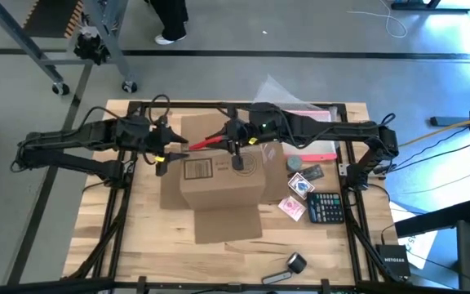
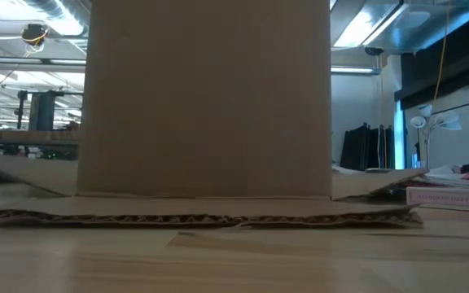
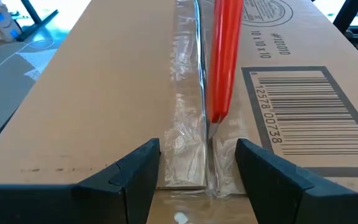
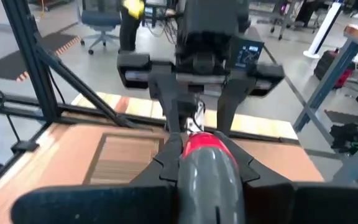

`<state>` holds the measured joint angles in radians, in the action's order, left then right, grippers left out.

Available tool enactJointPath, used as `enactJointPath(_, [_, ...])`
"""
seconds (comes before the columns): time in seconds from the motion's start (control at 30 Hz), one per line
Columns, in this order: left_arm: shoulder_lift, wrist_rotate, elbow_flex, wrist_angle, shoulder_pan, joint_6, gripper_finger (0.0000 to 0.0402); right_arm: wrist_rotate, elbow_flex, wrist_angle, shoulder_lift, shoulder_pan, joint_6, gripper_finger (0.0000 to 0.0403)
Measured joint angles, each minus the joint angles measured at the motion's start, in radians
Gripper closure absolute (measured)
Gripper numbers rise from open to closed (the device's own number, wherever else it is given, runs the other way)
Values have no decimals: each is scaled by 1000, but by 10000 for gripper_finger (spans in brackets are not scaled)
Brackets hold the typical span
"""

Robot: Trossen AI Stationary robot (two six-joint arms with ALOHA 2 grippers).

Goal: Unpack boxes
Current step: Break down box until it is fully flat

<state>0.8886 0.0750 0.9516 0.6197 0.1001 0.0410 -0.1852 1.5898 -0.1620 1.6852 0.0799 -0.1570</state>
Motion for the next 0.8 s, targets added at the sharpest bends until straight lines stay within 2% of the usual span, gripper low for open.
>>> enactJointPath(0.5, [-1,-8,-5,-20,0,4,192,-18,1,37,41,1,-8,353])
enactJointPath(0.67, [0,-9,-4,-16,0,1,192,-16,4,5,37,1,-13,353])
enactJointPath(0.8, [3,-10,-3,-8,0,-3,192,27,4,-74,9,-1,-35,353])
